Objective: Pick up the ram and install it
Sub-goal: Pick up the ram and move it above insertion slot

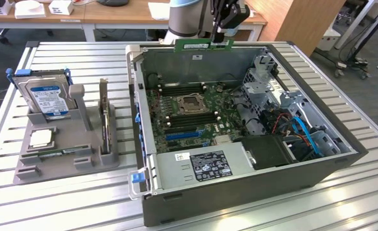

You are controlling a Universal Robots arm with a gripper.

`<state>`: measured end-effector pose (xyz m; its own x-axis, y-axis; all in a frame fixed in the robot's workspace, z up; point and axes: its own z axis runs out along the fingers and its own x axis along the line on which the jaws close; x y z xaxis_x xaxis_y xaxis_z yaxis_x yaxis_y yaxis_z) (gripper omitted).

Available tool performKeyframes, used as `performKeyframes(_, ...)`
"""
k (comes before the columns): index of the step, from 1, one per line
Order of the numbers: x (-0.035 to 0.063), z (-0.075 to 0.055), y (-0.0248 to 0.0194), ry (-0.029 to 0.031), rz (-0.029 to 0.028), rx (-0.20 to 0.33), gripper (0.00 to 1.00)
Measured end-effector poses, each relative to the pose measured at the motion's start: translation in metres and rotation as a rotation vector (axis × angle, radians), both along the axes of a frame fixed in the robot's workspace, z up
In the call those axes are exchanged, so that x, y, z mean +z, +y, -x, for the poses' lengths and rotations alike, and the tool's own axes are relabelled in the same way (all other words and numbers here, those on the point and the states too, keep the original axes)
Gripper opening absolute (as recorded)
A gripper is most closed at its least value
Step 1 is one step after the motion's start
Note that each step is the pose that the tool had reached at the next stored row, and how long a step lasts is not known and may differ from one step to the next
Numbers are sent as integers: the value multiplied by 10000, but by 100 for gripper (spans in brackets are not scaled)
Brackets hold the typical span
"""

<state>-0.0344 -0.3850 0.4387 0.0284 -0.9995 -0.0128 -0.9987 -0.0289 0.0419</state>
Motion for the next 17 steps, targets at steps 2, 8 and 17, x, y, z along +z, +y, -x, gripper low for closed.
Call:
performKeyframes(2, 0, 0, 21, 0, 1, -1, 12)
performKeyframes(8, -3, 0, 23, -1, -1, -1, 12)
performKeyframes(17, -105, 0, 23, -5, 0, -18, 12)
